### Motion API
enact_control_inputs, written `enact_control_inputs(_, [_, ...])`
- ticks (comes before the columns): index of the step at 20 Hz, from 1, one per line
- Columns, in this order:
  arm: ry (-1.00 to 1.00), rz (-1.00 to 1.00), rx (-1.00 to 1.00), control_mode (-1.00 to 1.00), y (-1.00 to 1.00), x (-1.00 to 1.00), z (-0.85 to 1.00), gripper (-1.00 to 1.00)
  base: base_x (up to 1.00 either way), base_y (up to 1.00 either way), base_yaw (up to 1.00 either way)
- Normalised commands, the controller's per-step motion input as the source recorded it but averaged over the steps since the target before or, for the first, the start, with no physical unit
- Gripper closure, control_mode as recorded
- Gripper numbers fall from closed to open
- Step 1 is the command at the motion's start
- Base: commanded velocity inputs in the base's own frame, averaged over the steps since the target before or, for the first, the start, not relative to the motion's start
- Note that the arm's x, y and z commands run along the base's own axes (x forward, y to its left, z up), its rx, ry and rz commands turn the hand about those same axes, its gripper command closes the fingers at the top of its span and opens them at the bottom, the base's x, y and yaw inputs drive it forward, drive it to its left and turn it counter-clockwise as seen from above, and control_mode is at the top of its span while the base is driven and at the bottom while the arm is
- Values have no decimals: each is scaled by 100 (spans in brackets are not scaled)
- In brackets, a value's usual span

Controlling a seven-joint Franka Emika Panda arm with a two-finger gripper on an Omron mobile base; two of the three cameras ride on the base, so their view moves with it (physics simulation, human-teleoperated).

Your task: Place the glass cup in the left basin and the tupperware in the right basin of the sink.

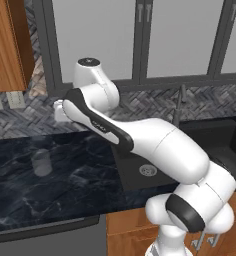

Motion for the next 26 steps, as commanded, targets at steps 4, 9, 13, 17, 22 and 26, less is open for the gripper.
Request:
enact_control_inputs(4, [2, 0, 1, -100, 19, 1, -2, -100, 0, 0, 0])
enact_control_inputs(9, [1, 0, 2, -100, 14, 1, -11, -100, 0, 0, 0])
enact_control_inputs(13, [0, 0, 0, -100, 6, 2, -29, -100, 0, 0, 0])
enact_control_inputs(17, [0, 0, 0, -100, 8, 7, -39, -100, 0, 0, 0])
enact_control_inputs(22, [0, 0, 0, -100, 8, 8, -34, -100, 0, 0, 0])
enact_control_inputs(26, [0, 0, 0, -100, 10, 12, -29, -100, 0, 0, 0])
